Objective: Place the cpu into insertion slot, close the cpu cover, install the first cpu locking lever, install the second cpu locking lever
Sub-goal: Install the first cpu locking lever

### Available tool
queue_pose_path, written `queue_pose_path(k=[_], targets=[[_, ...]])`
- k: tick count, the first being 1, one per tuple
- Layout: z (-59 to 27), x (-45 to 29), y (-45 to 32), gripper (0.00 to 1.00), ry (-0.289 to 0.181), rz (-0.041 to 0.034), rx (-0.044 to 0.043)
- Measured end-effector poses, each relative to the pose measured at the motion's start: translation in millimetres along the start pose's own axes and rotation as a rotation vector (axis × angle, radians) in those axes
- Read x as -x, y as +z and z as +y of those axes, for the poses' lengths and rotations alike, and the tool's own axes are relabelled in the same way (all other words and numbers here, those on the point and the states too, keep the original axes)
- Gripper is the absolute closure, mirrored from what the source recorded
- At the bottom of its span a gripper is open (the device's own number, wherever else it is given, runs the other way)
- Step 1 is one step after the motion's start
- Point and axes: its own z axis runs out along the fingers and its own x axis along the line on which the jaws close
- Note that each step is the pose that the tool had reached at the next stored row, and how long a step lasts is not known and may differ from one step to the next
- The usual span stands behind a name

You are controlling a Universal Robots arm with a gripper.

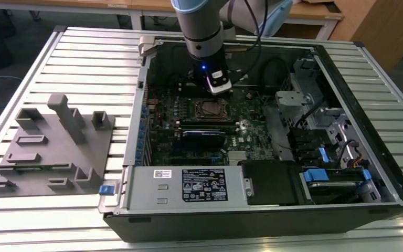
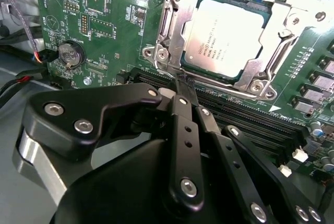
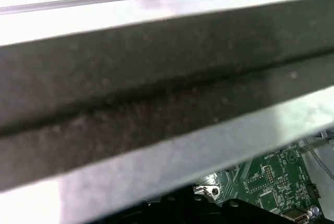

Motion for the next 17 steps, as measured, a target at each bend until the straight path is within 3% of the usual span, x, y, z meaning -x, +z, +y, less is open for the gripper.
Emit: queue_pose_path(k=[17], targets=[[-1.6,-3.8,0.9,0.90,-0.004,-0.0241,0.0078]])
